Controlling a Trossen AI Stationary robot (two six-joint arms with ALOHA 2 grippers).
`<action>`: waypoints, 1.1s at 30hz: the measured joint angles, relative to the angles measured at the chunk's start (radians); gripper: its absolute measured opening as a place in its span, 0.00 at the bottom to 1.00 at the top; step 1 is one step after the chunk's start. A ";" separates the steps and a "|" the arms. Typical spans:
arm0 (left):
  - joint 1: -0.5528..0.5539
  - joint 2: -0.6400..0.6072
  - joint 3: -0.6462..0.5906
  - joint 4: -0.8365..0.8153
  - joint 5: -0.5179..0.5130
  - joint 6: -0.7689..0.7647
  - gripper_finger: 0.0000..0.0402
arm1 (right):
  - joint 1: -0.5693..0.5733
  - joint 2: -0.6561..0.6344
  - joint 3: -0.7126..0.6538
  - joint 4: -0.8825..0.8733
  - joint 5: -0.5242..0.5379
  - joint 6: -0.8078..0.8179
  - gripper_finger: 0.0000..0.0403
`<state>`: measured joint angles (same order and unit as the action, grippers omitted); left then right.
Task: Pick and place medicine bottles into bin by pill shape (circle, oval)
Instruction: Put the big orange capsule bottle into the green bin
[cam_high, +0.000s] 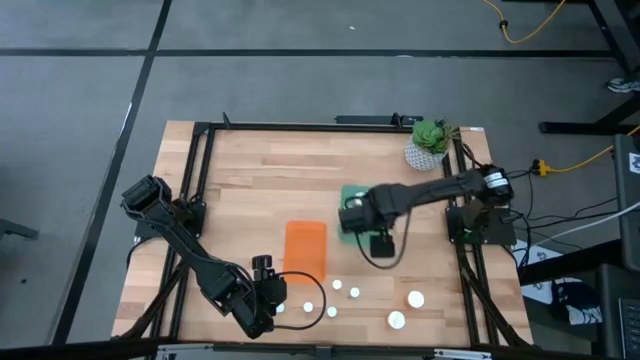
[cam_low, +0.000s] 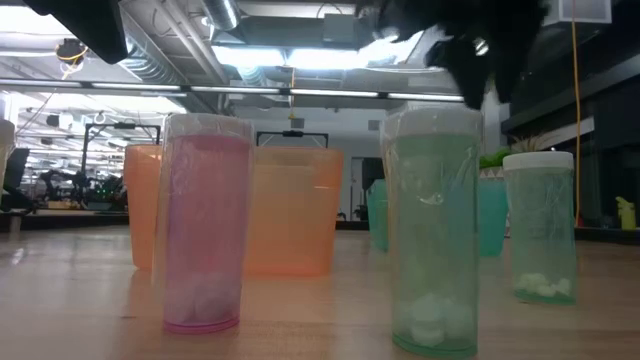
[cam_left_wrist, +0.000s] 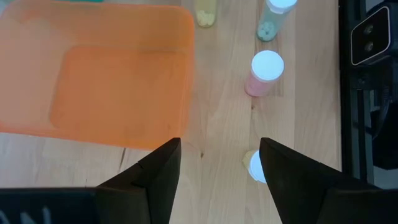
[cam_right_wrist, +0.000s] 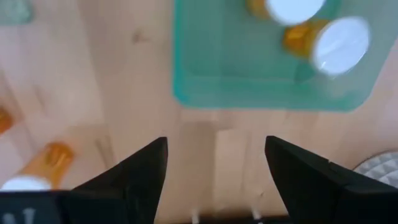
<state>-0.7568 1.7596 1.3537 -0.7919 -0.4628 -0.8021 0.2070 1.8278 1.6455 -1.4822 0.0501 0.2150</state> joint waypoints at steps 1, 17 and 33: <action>0.000 0.000 0.000 0.000 0.000 0.000 0.53 | 0.024 -0.009 -0.005 -0.007 0.000 0.020 0.67; 0.000 0.000 0.000 0.000 0.000 0.000 0.53 | 0.346 -0.177 -0.062 -0.032 0.000 0.412 0.67; 0.070 0.000 0.000 0.000 -0.024 0.001 0.53 | 0.586 -0.195 -0.063 -0.025 0.068 0.784 0.67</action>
<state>-0.6868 1.7596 1.3537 -0.7921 -0.4870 -0.8015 0.7931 1.6329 1.5829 -1.5076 0.1185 0.9995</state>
